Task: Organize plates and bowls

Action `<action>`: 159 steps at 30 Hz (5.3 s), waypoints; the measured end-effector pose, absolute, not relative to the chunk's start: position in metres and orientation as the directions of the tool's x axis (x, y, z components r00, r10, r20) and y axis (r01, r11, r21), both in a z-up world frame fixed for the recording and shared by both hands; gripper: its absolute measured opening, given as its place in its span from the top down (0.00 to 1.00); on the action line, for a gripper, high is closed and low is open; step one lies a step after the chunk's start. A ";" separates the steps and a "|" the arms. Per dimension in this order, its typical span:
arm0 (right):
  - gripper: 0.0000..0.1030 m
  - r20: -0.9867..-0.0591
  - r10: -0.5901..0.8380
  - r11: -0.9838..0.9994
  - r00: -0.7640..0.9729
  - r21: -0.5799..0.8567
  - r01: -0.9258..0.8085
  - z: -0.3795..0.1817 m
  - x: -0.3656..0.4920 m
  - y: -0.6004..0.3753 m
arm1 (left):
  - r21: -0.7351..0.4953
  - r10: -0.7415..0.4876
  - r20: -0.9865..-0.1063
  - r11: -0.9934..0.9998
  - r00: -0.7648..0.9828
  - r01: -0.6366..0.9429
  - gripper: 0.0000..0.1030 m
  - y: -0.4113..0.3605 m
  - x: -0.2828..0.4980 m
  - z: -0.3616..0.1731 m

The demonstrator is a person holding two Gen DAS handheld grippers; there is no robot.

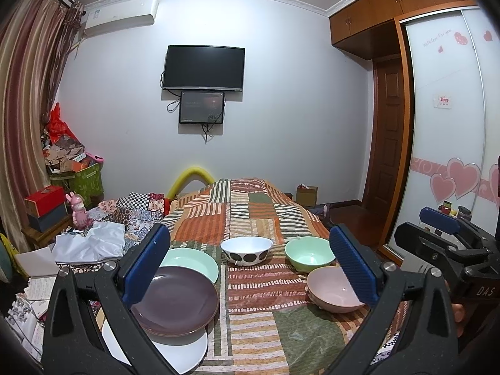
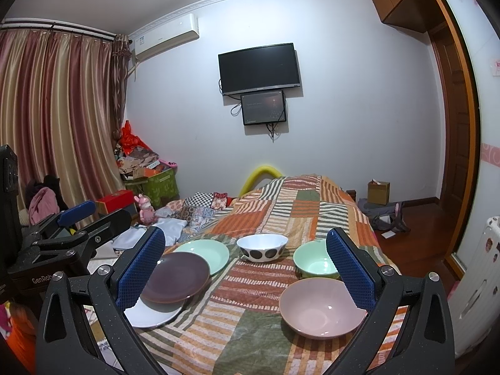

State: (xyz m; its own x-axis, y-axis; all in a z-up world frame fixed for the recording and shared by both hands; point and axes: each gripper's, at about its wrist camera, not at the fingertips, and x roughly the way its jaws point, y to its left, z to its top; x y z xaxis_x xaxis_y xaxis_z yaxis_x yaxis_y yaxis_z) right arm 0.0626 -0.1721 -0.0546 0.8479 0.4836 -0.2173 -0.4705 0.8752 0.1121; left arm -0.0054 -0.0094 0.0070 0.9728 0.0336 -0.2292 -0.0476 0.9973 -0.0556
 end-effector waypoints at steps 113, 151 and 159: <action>0.62 -0.761 0.536 0.765 0.365 0.256 -0.590 -0.230 0.233 0.024 | -0.239 -0.095 -0.838 0.949 0.538 -0.205 0.70 0.255 0.168 -0.210; 0.67 -0.714 0.544 0.796 0.441 0.271 -0.542 -0.208 0.217 -0.011 | -0.276 -0.144 -0.777 0.953 0.612 -0.126 0.72 0.213 0.146 -0.179; 0.67 -0.695 0.539 0.808 0.476 0.266 -0.526 -0.197 0.204 -0.033 | -0.262 -0.148 -0.766 0.961 0.625 -0.094 0.72 0.187 0.135 -0.165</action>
State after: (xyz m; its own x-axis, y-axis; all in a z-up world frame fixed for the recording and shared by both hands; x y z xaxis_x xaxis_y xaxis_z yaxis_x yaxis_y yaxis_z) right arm 0.2038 -0.0334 -0.1969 0.4757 0.5389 -0.6952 -0.5263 0.8076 0.2660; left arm 0.1352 0.1874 -0.1653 0.6254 -0.1475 -0.7662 -0.0938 0.9606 -0.2616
